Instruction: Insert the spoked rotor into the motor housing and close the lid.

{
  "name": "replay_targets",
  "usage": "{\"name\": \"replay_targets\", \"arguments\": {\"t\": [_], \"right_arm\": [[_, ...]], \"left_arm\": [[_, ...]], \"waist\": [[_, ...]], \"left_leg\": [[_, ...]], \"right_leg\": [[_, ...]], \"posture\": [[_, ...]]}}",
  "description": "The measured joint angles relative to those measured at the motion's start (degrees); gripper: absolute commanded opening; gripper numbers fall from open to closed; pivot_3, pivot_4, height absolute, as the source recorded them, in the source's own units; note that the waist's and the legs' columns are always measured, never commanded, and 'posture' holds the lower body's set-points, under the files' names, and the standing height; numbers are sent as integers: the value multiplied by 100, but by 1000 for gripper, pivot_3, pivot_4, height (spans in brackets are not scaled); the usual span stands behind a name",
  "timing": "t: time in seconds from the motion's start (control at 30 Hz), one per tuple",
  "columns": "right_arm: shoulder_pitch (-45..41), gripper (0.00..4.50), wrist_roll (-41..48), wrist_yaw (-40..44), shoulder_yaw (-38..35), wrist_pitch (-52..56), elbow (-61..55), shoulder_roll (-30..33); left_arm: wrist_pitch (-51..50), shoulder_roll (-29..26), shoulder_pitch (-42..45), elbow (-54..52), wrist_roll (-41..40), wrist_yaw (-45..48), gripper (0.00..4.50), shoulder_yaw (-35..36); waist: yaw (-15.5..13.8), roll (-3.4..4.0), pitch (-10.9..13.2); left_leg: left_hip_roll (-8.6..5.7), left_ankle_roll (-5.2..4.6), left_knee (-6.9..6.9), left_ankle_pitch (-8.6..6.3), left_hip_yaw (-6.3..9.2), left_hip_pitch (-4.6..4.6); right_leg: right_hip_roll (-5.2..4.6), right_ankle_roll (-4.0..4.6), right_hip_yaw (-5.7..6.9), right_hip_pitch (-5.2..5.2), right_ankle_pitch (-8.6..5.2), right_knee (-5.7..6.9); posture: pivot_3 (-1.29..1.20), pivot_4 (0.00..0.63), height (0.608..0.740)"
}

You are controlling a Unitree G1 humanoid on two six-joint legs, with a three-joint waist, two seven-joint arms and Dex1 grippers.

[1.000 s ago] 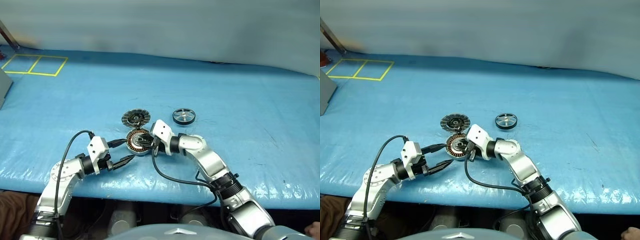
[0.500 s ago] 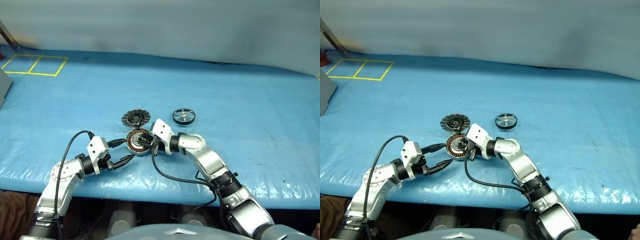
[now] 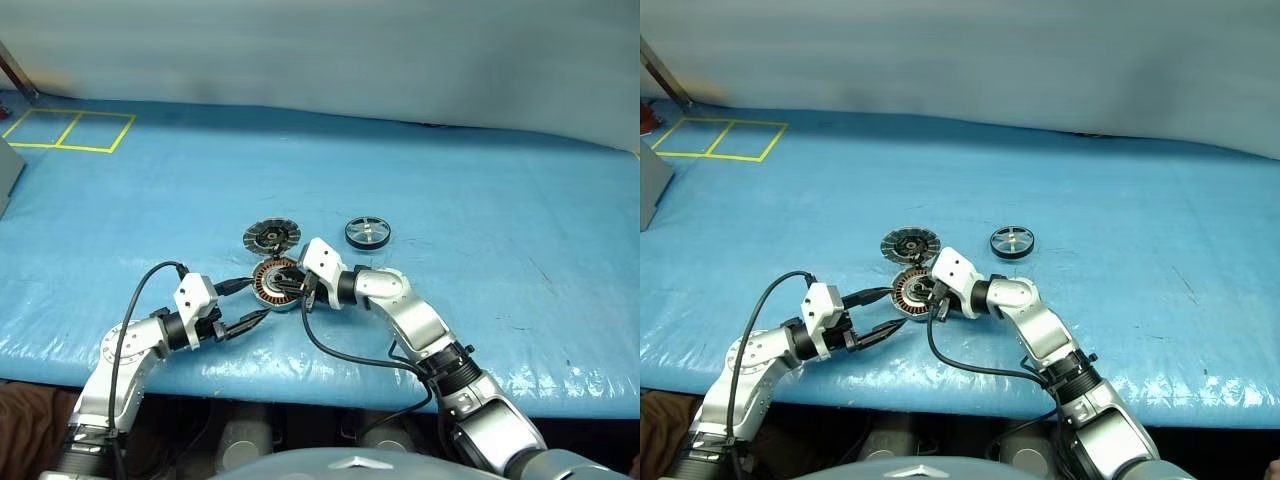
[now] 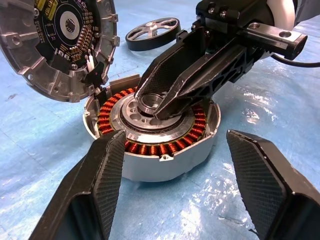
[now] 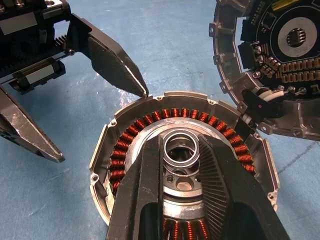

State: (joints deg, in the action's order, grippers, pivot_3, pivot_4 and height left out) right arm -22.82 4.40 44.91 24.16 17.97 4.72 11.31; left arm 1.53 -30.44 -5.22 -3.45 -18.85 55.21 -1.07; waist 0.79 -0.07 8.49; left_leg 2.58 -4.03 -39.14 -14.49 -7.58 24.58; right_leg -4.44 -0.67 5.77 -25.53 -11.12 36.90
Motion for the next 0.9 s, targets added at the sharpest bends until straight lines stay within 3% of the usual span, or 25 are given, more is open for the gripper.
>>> {"name": "replay_targets", "arguments": {"t": [0.17, 0.57, 0.67, 0.87, 0.9], "right_arm": [[0, 2654, -36, -23, 0, -40, 16, 22], [6, 2654, 139, -43, -156, -11, -22, -76], [6, 2016, 188, -43, -241, 7, -81, -91], [101, 27, 246, -53, -260, 15, -106, -53], [123, 27, 243, -61, -257, 14, -106, -39]], "left_arm": [[2, 0, -29, 0, 13, -8, 3418, -1], [-7, 0, -30, -9, 14, -14, 3418, -5], [-12, 0, -29, -12, 13, -14, 3418, -9], [-13, 28, -21, -12, 11, -14, 3418, -17], [-13, 52, -19, -12, 10, -14, 3418, -18]], "waist": [[-1, 0, 0], [-2, 1, 0], [-3, 1, 1], [-4, 1, 1], [-4, 1, 1]], "left_leg": [[0, 1, 0, -1, 0, 0], [0, 0, 1, -1, 1, 0], [0, 0, 1, -2, 1, 0], [0, -2, 2, -5, 1, 0], [0, -3, 2, -5, 1, 0]], "right_leg": [[-1, 0, 0, -2, 0, 0], [-1, 0, 0, -2, 0, -1], [-2, 0, 0, -3, 0, -2], [-2, 0, 0, -3, 0, -2], [-3, 1, 0, -3, 0, -2]], "posture": [[0, 150, 740], [0, 150, 740], [0, 150, 740], [0, 150, 740], [0, 150, 740]]}}
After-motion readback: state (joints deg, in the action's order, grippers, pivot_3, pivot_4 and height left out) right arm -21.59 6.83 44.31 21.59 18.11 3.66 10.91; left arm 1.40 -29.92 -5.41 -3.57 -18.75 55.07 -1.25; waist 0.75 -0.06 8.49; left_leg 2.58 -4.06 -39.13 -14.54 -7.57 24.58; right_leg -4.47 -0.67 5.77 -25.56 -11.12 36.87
